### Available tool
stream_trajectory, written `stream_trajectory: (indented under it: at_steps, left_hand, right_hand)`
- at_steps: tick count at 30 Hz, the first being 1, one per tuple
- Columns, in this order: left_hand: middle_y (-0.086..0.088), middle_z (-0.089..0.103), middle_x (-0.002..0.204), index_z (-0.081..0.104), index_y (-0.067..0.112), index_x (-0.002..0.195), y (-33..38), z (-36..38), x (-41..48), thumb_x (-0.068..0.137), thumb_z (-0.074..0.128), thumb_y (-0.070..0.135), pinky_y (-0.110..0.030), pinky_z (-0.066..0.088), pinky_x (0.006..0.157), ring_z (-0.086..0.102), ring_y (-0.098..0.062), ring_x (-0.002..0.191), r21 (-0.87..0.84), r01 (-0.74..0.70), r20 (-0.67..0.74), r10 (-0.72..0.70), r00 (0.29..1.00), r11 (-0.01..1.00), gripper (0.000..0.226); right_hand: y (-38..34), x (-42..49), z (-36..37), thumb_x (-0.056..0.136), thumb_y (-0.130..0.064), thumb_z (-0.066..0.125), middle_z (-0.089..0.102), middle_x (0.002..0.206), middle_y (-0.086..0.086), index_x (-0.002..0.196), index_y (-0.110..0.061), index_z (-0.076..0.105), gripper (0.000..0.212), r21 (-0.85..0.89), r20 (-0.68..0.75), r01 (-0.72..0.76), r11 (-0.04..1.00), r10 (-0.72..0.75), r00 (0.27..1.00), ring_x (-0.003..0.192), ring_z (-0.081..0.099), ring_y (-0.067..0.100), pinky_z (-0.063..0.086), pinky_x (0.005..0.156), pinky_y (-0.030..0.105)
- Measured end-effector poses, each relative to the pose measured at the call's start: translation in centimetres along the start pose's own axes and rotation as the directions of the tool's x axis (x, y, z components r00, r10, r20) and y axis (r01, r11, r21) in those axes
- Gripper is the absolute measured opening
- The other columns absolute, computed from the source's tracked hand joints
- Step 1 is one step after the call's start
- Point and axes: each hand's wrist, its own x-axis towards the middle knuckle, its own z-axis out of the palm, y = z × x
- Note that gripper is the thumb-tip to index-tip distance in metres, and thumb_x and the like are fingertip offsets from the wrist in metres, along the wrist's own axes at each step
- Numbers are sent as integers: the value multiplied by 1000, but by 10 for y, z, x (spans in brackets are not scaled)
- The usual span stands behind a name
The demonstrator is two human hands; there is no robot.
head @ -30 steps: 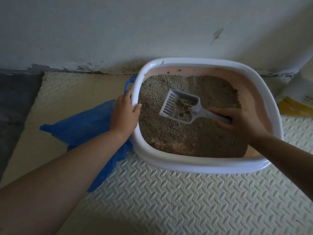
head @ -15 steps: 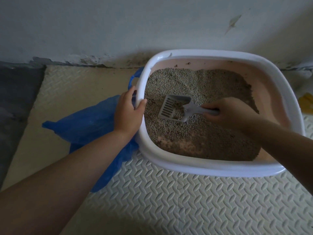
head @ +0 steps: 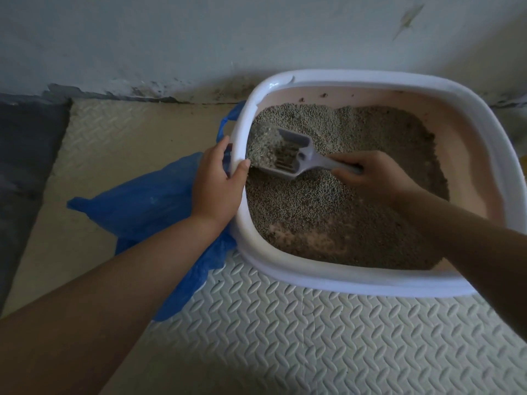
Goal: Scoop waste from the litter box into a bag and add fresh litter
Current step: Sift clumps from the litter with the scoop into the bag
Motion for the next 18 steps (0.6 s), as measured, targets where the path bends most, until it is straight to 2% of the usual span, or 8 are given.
stream_trajectory:
  at_steps: [5,7,11,13,16,18]
  left_hand:
    - [5,45,135,38,21,143,1,-1,-1,93,57,33,-24,40,88,44,-1,110,8,-12,5,12,1000,1000,55]
    - [3,47,135,39,21,143,1,-1,-1,93,57,32,-25,41,88,46,-3,111,12,-18,3,18,1000,1000,54]
    - [2,47,135,38,20,143,2,0,0,93,57,31,-24,39,86,47,-4,111,30,-16,5,16,1000,999,54]
    - [1,48,134,38,19,143,2,-1,0,93,57,31,-23,39,86,47,-5,110,47,-23,7,23,1000,999,54]
    - [0,48,134,38,19,143,2,0,0,93,56,33,-26,41,87,49,-8,112,69,-22,11,22,1000,997,55]
    - [0,48,134,38,19,143,3,0,0,94,56,33,-29,44,89,50,-10,112,82,-22,11,21,1000,996,55]
  right_hand:
    - [15,-25,-33,85,-20,69,65,73,-16,116,-22,68,31,-53,-71,-41,998,37,997,53,52,-8,36,51,7]
    - [19,-39,-40,84,-17,70,67,79,-11,117,-26,65,34,-50,-110,-30,998,24,994,59,55,-13,38,55,4]
    - [31,-59,-45,83,-17,69,73,86,-1,114,-38,59,38,-51,-116,16,999,-22,993,71,63,12,46,62,21]
    - [34,-65,-46,83,-19,68,73,85,-2,114,-38,59,38,-37,-113,34,999,-38,993,69,64,12,48,63,24]
    - [32,-73,-50,82,-23,67,72,83,-6,116,-38,59,38,-71,-120,63,995,-72,990,66,64,15,53,63,38]
    - [31,-78,-55,82,-28,65,71,80,-7,116,-38,60,36,-92,-120,47,995,-57,991,64,64,16,53,62,41]
